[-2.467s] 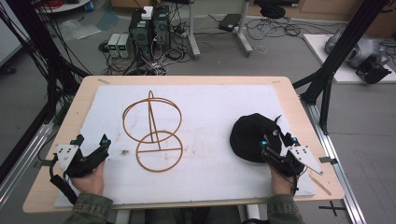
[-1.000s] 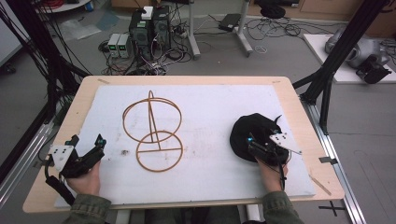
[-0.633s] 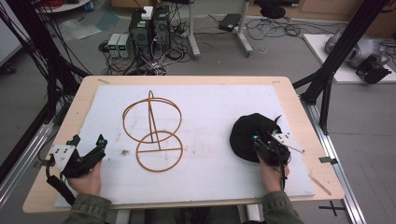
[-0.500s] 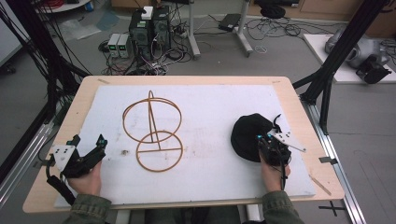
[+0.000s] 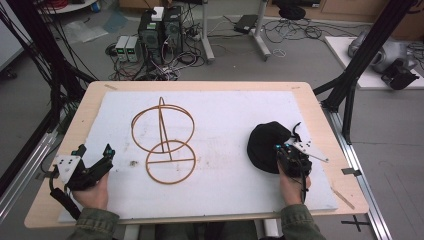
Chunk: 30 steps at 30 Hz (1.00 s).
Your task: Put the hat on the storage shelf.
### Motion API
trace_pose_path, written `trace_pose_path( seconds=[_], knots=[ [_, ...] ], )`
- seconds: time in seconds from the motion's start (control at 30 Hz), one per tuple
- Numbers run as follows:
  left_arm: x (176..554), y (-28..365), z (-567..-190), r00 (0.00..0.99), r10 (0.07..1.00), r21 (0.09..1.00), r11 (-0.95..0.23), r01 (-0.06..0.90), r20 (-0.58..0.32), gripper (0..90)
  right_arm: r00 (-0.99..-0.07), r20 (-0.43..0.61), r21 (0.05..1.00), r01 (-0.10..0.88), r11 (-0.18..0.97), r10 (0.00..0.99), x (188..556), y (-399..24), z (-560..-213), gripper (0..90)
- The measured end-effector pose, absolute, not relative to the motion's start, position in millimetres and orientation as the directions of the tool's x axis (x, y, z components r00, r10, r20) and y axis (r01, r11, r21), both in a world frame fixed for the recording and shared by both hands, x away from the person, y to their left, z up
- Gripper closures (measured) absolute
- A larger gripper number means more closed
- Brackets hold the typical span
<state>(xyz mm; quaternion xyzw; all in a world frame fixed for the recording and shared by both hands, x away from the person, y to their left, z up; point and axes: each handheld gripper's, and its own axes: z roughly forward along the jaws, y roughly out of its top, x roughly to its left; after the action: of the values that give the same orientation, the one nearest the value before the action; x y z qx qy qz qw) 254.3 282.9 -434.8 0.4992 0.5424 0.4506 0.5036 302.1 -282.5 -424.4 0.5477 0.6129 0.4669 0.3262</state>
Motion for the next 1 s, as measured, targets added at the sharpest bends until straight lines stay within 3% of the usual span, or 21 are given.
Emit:
trace_pose_path(
  seconds=[0.5, 1.0],
  knots=[
    [255, 281, -434, 0.021, 0.995, 0.991, 0.097, 0.094, -0.1, 18.4, -0.218, 0.111, 0.948, 0.317, -0.037, 0.97, 298, -282, -420, 87.2],
    [256, 280, -435, 0.031, 0.995, 0.99, 0.096, 0.099, -0.1, 18.5, -0.246, 0.133, 0.981, 0.173, -0.092, 0.96, 291, -287, -395, 87.2]
  ],
)
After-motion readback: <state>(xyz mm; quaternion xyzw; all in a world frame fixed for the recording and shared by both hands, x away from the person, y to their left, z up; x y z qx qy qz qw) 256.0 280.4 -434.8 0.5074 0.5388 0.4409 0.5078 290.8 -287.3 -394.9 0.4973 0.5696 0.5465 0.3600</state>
